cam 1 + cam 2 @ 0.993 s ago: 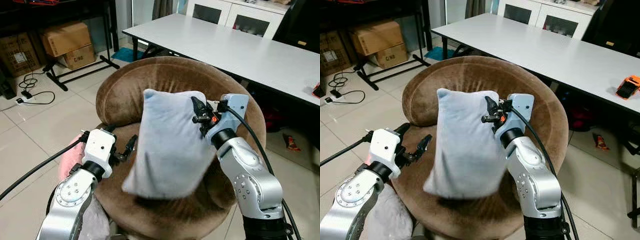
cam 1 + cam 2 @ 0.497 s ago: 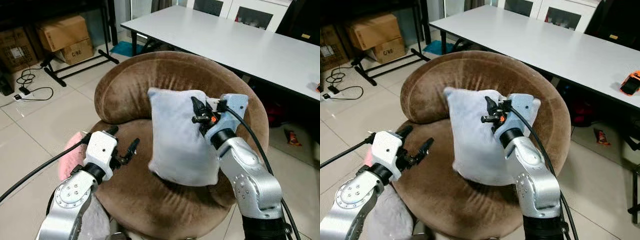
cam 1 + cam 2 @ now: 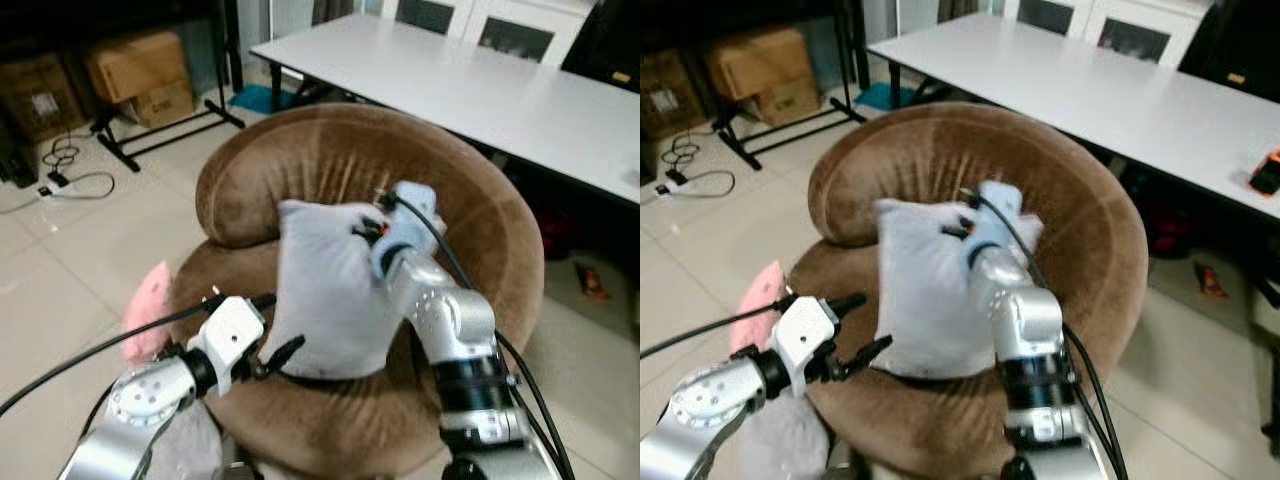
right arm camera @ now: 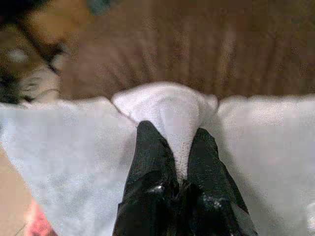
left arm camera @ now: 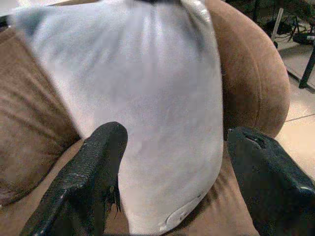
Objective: Move the pillow to the sofa from floor
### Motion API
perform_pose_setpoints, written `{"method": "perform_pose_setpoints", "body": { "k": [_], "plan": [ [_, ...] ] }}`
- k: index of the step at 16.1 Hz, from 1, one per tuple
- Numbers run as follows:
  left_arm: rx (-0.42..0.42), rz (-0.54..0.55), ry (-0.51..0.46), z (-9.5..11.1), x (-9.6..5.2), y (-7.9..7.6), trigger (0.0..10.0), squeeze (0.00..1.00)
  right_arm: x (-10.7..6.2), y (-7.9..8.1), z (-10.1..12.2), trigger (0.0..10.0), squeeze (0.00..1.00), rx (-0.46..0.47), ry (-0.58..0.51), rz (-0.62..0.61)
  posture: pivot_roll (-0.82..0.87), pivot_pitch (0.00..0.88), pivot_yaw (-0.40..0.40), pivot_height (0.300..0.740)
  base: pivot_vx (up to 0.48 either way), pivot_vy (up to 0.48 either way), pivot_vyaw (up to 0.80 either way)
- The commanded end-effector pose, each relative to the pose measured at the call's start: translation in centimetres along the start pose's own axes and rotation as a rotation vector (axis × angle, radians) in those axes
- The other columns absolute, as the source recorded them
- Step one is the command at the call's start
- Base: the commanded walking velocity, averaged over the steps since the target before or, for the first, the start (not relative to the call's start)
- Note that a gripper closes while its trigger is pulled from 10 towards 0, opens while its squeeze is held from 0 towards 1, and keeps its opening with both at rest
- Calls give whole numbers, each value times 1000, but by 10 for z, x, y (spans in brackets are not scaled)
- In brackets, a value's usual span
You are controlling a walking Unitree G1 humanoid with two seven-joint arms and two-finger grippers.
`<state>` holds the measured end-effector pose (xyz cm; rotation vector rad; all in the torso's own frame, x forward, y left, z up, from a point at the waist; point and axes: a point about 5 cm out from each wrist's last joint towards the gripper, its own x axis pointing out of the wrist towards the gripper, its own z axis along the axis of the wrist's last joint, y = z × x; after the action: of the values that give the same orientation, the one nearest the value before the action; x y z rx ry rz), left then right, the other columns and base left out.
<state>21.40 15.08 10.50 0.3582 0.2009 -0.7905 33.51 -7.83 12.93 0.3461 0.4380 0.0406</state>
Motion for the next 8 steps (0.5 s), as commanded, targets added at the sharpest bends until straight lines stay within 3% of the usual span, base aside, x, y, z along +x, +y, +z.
{"method": "perform_pose_setpoints", "body": {
  "k": [1, 6, 8],
  "plan": [
    [9, -13, -3, 2, -1, -2, 10000, 0, 2, 34, 24, 10000, 0, 114, -57, 54, 58, 0, -91, 740, 0, 0, 0],
    [4, -10, 8, 0, -9, -3, 10000, 0, 20, 8, 47, 10000, 0, 382, -72, -167, 71, 0, -103, 740, 0, 0, 0],
    [2, -17, 13, -1, -10, -3, 10000, 0, 26, -22, 58, 10000, 0, 426, -125, -348, 71, 0, -102, 740, 0, 0, 0]
  ]
}}
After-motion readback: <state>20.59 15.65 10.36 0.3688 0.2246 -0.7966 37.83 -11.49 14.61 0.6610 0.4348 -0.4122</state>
